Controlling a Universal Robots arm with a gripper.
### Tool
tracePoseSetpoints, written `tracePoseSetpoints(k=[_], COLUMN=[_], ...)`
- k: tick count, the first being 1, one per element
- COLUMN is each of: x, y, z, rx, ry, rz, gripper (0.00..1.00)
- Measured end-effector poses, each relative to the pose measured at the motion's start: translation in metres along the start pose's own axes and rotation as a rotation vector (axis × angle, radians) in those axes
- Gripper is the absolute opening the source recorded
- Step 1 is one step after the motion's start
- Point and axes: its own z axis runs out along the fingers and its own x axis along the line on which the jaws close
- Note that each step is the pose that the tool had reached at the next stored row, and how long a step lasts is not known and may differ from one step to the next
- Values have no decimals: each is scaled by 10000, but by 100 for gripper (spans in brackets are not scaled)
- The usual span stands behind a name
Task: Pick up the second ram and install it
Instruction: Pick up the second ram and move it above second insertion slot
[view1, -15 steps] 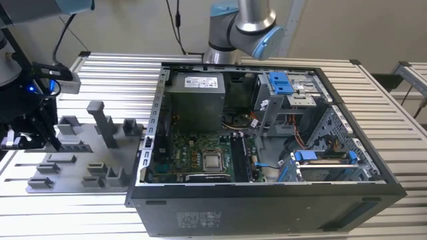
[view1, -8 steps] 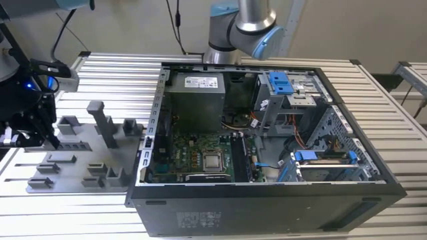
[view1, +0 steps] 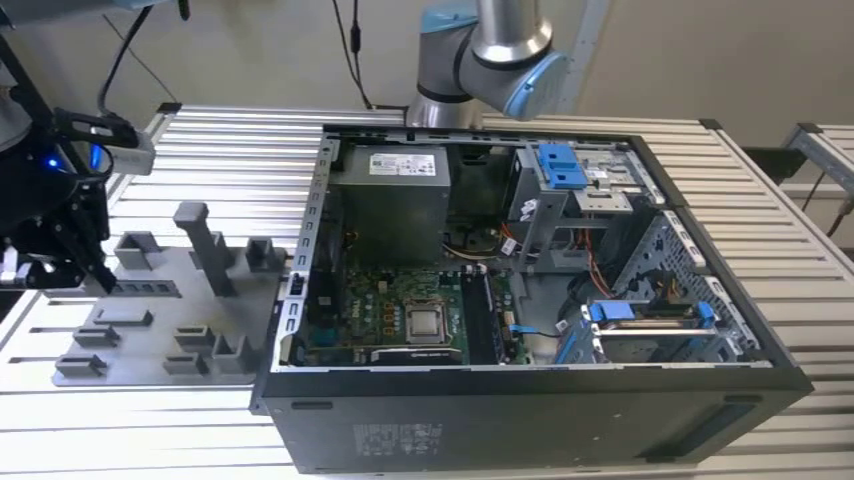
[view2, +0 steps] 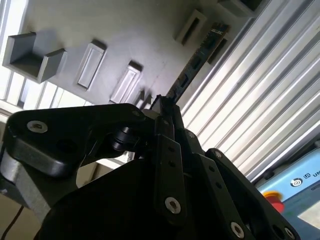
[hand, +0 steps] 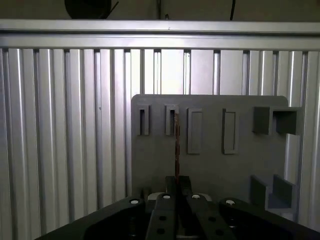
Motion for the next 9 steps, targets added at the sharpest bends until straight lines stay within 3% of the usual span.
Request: tracePoseSetpoints(k=[5,9], x=[-1,-3], y=[0,1], z=[-54,-136], rx=[6,8], ry=[-1,0], rz=[0,0], gripper=[14,14])
